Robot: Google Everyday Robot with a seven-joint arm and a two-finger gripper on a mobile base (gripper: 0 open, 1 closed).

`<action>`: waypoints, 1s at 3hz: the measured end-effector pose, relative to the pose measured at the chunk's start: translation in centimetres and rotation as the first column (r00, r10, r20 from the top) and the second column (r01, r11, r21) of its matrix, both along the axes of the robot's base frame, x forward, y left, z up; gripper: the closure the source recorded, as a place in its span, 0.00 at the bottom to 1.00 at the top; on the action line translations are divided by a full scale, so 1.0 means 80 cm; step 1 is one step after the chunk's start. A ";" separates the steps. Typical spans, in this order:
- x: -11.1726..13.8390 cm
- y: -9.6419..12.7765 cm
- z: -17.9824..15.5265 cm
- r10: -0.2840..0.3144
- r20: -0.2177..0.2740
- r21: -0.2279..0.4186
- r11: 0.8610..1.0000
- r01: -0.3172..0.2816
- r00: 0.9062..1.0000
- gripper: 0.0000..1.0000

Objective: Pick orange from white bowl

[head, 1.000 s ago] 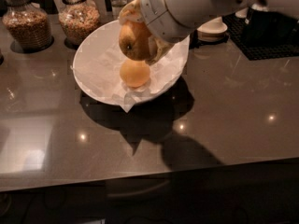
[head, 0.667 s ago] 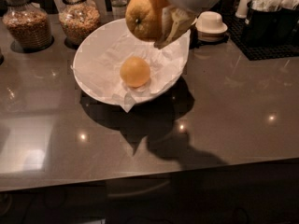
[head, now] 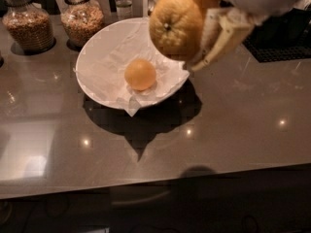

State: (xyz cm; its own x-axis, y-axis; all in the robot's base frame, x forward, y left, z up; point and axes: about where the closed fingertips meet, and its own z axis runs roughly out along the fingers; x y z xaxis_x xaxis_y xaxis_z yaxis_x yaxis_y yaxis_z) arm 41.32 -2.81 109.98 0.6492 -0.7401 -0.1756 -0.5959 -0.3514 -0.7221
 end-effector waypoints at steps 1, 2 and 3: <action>-0.018 -0.027 -0.048 -0.054 -0.007 0.085 0.995 0.054 0.999 1.00; -0.017 -0.054 -0.116 -0.120 -0.035 0.188 0.974 0.124 0.992 1.00; -0.031 -0.048 -0.141 -0.117 -0.085 0.230 0.964 0.134 0.990 1.00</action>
Offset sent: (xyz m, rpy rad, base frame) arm -0.0229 -0.0303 -0.1601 0.6819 0.2451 -0.1554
